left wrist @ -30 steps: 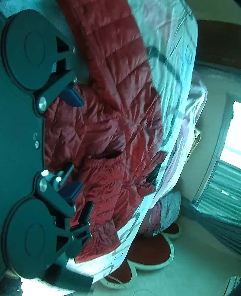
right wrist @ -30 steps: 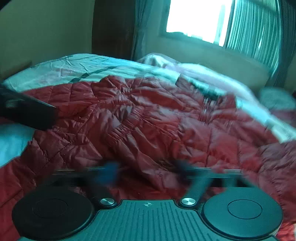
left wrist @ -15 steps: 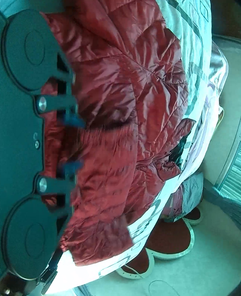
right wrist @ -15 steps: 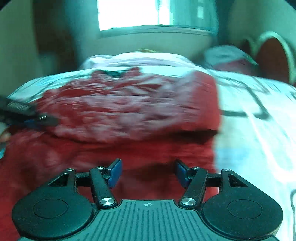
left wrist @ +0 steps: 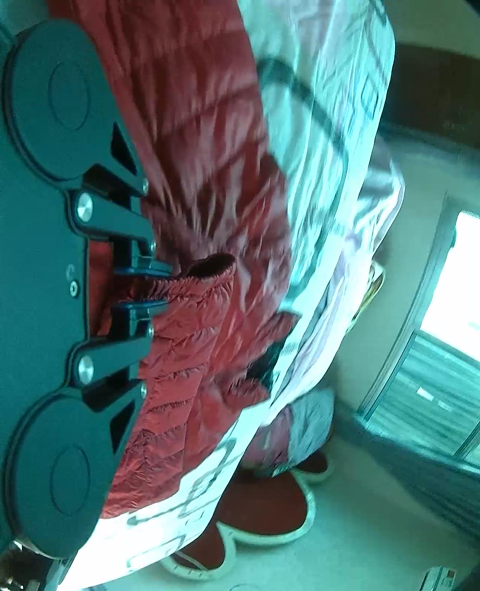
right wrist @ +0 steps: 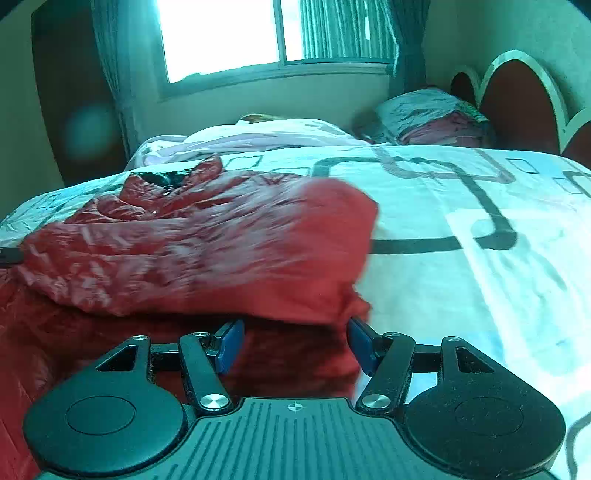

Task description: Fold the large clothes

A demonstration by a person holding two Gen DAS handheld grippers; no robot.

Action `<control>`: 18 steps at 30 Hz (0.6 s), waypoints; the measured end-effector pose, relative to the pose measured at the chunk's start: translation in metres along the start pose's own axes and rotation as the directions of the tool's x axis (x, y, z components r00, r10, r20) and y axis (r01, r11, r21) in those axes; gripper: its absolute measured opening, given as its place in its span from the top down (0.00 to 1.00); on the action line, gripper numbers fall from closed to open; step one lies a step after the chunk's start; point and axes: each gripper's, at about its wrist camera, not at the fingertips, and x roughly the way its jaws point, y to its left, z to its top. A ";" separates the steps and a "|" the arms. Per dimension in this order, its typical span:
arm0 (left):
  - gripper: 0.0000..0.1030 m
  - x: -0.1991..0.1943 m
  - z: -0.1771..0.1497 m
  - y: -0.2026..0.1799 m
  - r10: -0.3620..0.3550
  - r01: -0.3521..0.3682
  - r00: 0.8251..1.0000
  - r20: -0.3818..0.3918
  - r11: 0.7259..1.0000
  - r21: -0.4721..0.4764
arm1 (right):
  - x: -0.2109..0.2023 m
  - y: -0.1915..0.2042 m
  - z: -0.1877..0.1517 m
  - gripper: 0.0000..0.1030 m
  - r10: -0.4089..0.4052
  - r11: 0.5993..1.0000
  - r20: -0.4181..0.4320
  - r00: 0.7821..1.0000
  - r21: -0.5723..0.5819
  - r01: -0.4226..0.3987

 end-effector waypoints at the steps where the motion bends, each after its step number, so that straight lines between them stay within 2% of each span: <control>1: 0.88 -0.002 -0.002 0.004 0.013 -0.013 1.000 0.002 1.000 -0.003 | 0.004 0.000 0.000 0.40 -0.003 1.000 -0.001 1.000 0.001 0.003; 6: 0.88 0.003 -0.011 0.016 0.077 -0.077 0.997 -0.022 0.997 -0.027 | 0.015 -0.009 0.005 0.41 -0.075 0.997 0.021 0.997 0.016 0.074; 7: 0.88 0.006 -0.013 0.019 0.076 -0.077 0.997 -0.026 0.996 -0.038 | 0.019 -0.011 0.006 0.49 -0.082 0.997 0.011 0.997 0.012 0.081; 8: 0.88 0.008 -0.014 0.020 0.078 -0.079 0.996 -0.030 0.996 -0.042 | 0.024 -0.012 0.006 0.53 -0.084 0.996 -0.005 0.996 0.012 0.084; 11: 0.88 0.012 -0.019 0.017 0.091 -0.092 0.995 -0.040 0.996 -0.023 | 0.028 -0.013 0.004 0.53 -0.086 0.996 -0.024 0.996 0.010 0.086; 13: 0.88 0.011 -0.020 0.016 0.087 -0.087 0.995 -0.040 0.996 -0.012 | 0.018 -0.013 0.002 0.53 -0.053 0.999 -0.020 0.998 0.000 0.053; 15: 0.88 0.010 -0.023 0.017 0.082 -0.082 0.996 -0.043 0.997 -0.004 | 0.008 -0.007 0.001 0.53 -0.029 0.998 0.019 0.999 -0.057 0.030; 18: 0.88 0.012 -0.022 0.018 0.075 -0.075 0.996 -0.045 0.997 -0.007 | 0.020 0.005 0.005 0.53 -0.057 0.987 0.030 0.998 -0.150 0.061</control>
